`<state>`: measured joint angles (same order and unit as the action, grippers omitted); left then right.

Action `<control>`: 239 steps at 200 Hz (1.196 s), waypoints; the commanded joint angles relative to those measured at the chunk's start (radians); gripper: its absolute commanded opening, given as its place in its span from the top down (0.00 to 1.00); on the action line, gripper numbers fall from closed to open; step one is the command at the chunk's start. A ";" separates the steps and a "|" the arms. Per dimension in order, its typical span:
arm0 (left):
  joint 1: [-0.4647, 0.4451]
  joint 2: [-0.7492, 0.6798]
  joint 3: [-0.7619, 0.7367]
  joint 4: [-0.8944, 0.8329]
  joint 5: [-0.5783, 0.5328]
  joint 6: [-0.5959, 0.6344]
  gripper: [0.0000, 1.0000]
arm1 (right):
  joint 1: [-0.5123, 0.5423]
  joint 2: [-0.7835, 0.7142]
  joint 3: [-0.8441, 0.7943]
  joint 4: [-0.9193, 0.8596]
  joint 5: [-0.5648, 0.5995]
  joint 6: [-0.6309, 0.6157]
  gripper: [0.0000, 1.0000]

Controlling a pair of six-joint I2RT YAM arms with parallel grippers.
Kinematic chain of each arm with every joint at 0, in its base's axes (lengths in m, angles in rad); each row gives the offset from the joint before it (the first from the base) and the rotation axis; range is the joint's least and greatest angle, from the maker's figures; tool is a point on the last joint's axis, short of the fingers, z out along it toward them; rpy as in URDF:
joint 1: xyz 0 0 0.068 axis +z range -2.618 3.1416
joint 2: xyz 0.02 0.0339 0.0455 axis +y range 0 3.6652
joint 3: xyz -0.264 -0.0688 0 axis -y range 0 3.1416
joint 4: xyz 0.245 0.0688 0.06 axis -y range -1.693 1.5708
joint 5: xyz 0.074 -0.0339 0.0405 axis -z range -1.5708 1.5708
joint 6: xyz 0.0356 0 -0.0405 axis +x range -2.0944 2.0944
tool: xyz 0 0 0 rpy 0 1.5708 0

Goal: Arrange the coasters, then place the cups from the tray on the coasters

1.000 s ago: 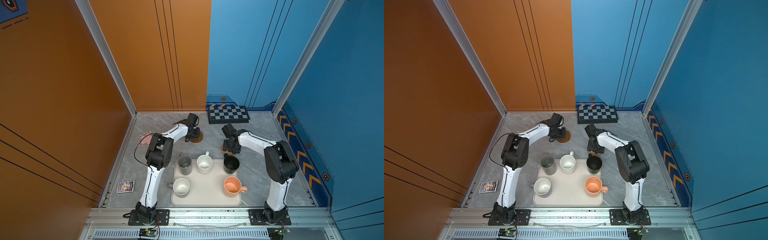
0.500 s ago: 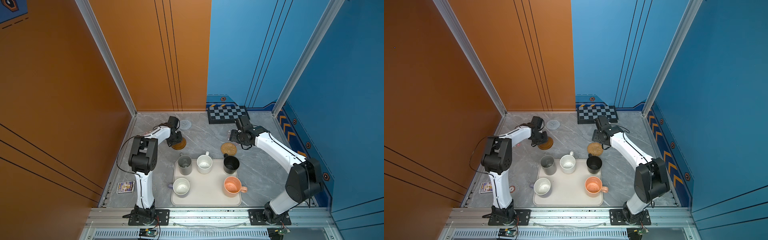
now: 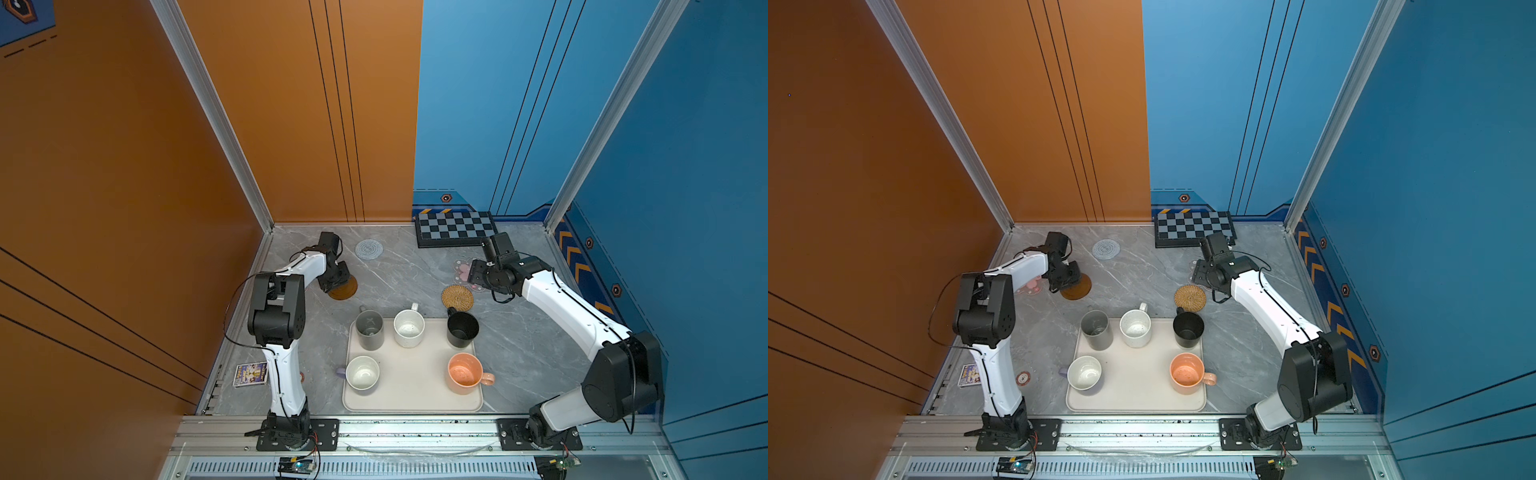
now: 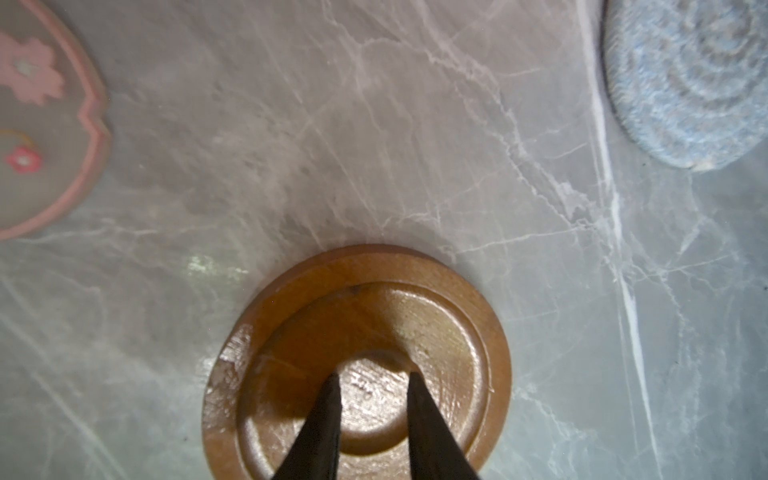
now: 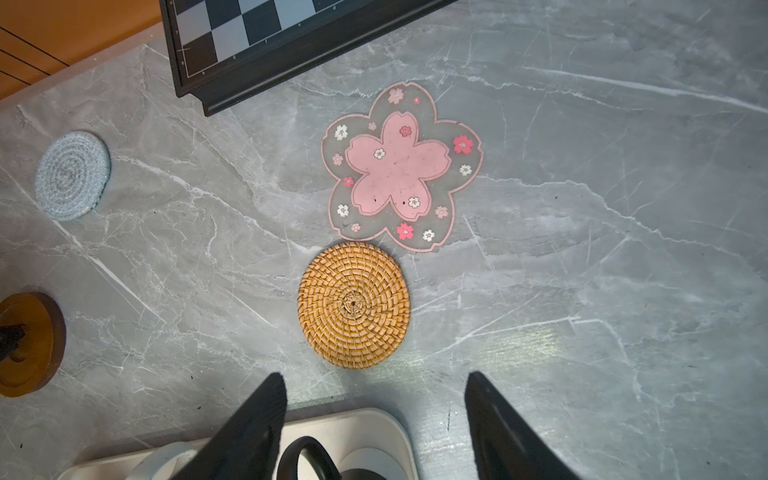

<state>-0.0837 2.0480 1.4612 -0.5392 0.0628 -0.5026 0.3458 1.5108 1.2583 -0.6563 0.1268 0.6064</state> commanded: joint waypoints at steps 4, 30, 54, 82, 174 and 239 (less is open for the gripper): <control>0.022 -0.009 0.036 -0.025 0.018 0.019 0.71 | -0.005 0.003 -0.010 -0.034 -0.005 0.002 0.29; 0.027 0.026 0.075 -0.025 0.024 0.019 0.71 | -0.006 0.014 -0.004 -0.034 -0.012 0.004 0.29; 0.020 0.065 0.128 -0.025 0.027 0.012 0.71 | -0.007 0.022 0.004 -0.034 -0.017 0.002 0.29; 0.012 0.066 0.143 -0.026 0.040 -0.005 0.73 | -0.007 0.022 0.016 -0.044 -0.016 -0.002 0.29; -0.042 -0.112 -0.059 -0.027 -0.035 0.049 0.76 | -0.007 0.034 0.010 -0.048 -0.022 0.003 0.29; -0.052 -0.018 -0.027 -0.027 -0.050 0.027 0.78 | -0.016 0.005 -0.024 -0.049 -0.011 -0.004 0.29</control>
<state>-0.1322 1.9965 1.4231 -0.5430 0.0479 -0.4690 0.3370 1.5242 1.2552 -0.6735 0.1081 0.6064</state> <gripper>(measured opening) 0.220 0.708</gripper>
